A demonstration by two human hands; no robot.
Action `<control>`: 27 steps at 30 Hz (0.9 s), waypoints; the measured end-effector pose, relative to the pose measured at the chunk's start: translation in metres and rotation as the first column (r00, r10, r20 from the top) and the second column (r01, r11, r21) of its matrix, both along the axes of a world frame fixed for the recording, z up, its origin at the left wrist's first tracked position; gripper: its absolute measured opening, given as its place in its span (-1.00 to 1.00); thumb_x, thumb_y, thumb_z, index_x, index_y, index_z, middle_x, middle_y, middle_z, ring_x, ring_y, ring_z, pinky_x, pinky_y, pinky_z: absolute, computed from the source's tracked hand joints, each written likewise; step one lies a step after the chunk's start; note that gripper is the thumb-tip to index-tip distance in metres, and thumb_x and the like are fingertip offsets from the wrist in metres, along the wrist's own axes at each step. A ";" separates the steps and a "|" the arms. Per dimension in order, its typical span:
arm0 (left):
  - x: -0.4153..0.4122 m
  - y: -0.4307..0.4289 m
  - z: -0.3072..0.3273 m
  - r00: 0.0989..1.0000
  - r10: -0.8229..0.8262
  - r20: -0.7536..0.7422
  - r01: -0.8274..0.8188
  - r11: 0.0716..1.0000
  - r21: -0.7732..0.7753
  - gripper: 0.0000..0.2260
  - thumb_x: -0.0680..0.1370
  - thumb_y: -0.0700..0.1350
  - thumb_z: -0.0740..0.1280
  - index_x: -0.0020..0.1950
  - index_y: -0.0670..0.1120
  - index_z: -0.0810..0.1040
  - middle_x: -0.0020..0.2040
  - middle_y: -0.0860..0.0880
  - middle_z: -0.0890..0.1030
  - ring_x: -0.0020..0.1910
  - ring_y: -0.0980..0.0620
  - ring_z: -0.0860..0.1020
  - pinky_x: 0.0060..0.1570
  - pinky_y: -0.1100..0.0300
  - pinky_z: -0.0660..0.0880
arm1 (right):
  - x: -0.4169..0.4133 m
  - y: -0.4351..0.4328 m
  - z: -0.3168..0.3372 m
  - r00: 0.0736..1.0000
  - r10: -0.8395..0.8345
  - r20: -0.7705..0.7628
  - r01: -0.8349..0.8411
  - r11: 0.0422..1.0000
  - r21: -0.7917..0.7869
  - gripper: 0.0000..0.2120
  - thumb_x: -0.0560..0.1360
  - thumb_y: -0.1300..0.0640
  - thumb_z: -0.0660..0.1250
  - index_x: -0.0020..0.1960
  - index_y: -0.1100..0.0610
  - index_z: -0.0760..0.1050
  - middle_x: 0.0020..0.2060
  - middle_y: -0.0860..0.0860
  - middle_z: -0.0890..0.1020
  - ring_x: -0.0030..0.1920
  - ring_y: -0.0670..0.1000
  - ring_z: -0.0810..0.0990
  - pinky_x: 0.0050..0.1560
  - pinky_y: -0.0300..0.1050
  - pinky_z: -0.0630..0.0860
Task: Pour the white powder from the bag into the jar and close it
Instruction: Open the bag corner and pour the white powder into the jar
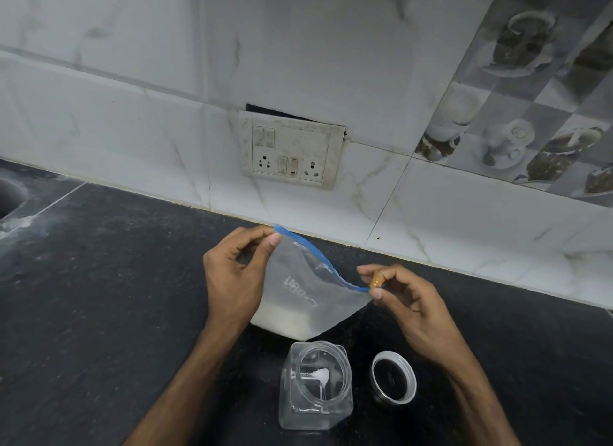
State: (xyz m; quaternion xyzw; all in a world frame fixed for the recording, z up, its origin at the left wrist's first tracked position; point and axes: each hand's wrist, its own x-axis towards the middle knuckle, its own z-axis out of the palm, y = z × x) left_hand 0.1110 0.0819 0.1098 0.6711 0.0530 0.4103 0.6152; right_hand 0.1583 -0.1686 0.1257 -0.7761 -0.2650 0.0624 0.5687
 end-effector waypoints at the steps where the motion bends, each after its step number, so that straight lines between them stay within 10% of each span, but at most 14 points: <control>1: 0.000 -0.001 0.000 1.000 0.000 -0.003 0.000 1.000 0.009 -0.81 0.50 -0.19 0.45 -0.04 0.12 0.65 -0.18 0.23 0.68 -0.16 0.21 0.64 -0.10 0.37 0.53 | 0.000 -0.002 0.000 0.998 0.032 -0.047 -0.032 0.999 -0.009 -0.97 0.49 0.18 0.35 -0.10 0.13 0.56 0.16 0.03 0.66 0.15 0.05 0.65 0.04 -0.10 0.60; 7: 0.005 -0.001 0.001 0.999 0.026 -0.031 -0.025 0.999 0.028 -0.83 0.51 -0.23 0.46 -0.02 0.04 0.66 -0.16 0.10 0.68 -0.17 0.20 0.63 -0.12 0.37 0.53 | 0.000 -0.005 0.006 0.994 0.094 -0.060 -0.096 0.995 -0.038 -0.97 0.48 0.32 0.39 -0.12 0.27 0.61 -0.24 0.17 0.68 -0.22 0.04 0.65 -0.15 -0.13 0.60; 14: 0.006 0.000 0.003 0.999 0.016 -0.039 -0.015 0.999 0.033 -0.88 0.50 -0.21 0.46 0.00 -0.03 0.67 -0.18 0.07 0.68 -0.20 0.22 0.61 -0.15 0.40 0.52 | 0.002 0.002 0.000 0.993 -0.104 0.058 0.098 0.992 0.084 -0.78 0.50 0.43 0.35 -0.18 0.16 0.61 -0.29 0.13 0.65 -0.32 0.01 0.61 -0.22 -0.21 0.57; 27: 0.006 -0.004 0.007 1.000 -0.006 -0.030 0.007 0.998 0.061 -0.88 0.49 -0.19 0.45 0.01 -0.04 0.66 -0.17 0.11 0.67 -0.19 0.21 0.62 -0.16 0.44 0.51 | 0.004 -0.001 0.005 0.949 -0.148 0.280 0.217 0.947 -0.236 -0.61 0.45 0.50 0.31 -0.07 0.06 0.73 -0.16 -0.12 0.60 -0.22 -0.02 0.61 -0.24 -0.23 0.56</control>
